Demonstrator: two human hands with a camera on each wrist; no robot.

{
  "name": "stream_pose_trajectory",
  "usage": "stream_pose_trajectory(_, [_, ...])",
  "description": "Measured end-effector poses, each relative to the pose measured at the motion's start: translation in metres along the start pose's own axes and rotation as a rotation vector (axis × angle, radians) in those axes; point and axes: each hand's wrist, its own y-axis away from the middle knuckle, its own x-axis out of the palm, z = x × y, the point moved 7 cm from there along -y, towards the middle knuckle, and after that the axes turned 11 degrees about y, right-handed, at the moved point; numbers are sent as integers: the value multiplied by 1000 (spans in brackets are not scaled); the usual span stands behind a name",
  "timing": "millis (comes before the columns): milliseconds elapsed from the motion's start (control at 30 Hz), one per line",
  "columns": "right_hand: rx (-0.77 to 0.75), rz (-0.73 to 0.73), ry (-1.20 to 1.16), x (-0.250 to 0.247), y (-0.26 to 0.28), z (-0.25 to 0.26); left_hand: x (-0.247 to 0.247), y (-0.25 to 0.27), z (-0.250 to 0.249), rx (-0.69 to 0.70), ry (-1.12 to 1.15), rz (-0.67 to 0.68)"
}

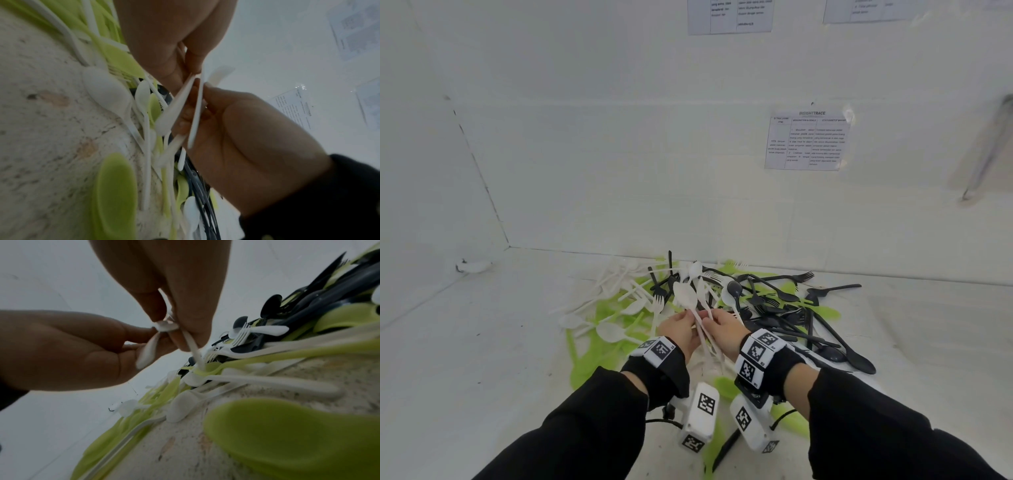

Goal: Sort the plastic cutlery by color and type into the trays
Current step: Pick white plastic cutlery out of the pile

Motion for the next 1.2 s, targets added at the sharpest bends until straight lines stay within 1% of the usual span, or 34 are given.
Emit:
stream_pose_trajectory(67, [31,-10,103,0,-1,1,1,2,0,12,0,-12])
stream_pose_trajectory(167, [128,-42,371,2,-5,-4,4,3,-1,29,-47,-2])
stream_pose_trajectory(200, [142,-52,445,4,-4,-1,4,4,-2,32,-64,5])
stream_pose_trajectory(267, [145,-76,517,6,-1,4,3,5,-3,33,-62,3])
stream_pose_trajectory(367, [120,-119,563,8,3,15,-1,4,-3,10,-23,-4])
stream_pose_trajectory(400, [153,-136,553,7,2,12,-2,6,-3,2,-21,-9])
stream_pose_trajectory(533, [190,-285,371,-9,2,4,-6,11,-6,-28,24,-20])
stream_pose_trajectory(600, [147,-261,357,-11,2,5,-8,13,-9,-32,1,-26])
stream_pose_trajectory(733, [82,-121,398,-10,1,12,-8,17,-10,-70,2,22])
stream_pose_trajectory(800, [131,-142,502,-21,-8,6,-12,13,-13,-56,25,39])
stream_pose_trajectory(900, [313,-190,672,-43,-26,-18,-22,9,-15,-52,66,9])
stream_pose_trajectory(967, [418,-165,701,-51,-32,-33,-28,6,-16,-59,61,-35])
stream_pose_trajectory(1033, [446,-125,725,-53,-40,-43,-37,2,-18,-66,52,-82])
stream_pose_trajectory(1200, [448,-5,894,-52,-58,-57,-60,-6,-25,-69,60,-166])
